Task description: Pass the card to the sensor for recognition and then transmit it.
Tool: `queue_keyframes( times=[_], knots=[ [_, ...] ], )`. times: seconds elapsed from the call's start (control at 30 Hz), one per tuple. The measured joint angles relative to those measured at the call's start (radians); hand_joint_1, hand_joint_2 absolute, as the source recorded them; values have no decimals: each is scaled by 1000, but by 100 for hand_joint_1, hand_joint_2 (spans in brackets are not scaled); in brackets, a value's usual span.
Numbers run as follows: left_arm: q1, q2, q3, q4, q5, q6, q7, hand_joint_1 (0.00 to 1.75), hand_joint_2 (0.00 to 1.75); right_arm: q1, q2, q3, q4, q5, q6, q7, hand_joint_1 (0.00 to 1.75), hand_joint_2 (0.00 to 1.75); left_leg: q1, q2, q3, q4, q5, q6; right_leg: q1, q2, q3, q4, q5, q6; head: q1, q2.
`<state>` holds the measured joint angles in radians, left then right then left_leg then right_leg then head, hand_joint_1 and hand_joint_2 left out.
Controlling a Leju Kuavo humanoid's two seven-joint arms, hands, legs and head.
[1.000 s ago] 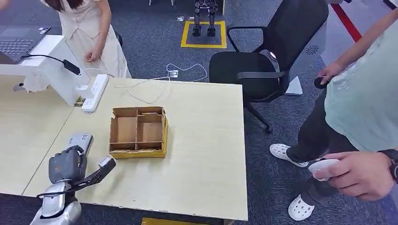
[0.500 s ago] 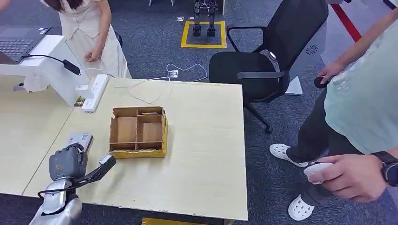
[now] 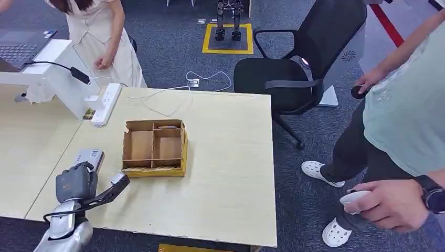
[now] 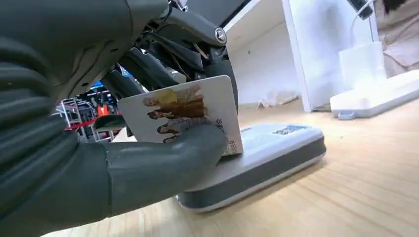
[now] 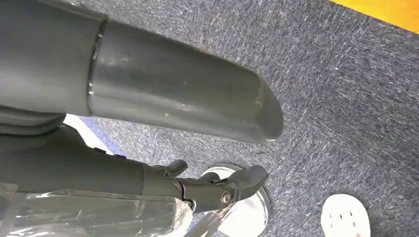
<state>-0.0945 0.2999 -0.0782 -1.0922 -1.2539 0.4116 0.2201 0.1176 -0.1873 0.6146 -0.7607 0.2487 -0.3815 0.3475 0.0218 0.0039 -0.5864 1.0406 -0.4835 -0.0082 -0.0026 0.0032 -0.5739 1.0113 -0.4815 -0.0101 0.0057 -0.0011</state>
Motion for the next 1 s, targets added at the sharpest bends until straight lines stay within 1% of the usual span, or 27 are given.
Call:
queue_keyframes(
  times=[0.33,0.83,0.9,1.0],
  knots=[
    [-6,-9,0,31,0,-2,11,175,175,0,0,0,-9,0,-1,4,0,0,0,0,0,0,0,0,0,0,0,0,0,0,0,0],
    [-8,-9,0,37,2,-3,11,175,175,2,0,0,-14,0,-2,5,0,0,0,0,2,-1,0,0,0,0,1,0,0,0,0,0],
    [-8,-10,0,37,33,18,-9,175,175,3,0,0,-15,0,-3,6,0,0,0,0,2,-1,0,0,0,0,1,0,0,0,0,0],
    [-8,-13,0,34,160,102,-112,175,175,6,0,0,-16,-1,-8,-1,0,0,0,0,2,0,0,0,0,0,1,0,0,0,0,0]
  ],
)
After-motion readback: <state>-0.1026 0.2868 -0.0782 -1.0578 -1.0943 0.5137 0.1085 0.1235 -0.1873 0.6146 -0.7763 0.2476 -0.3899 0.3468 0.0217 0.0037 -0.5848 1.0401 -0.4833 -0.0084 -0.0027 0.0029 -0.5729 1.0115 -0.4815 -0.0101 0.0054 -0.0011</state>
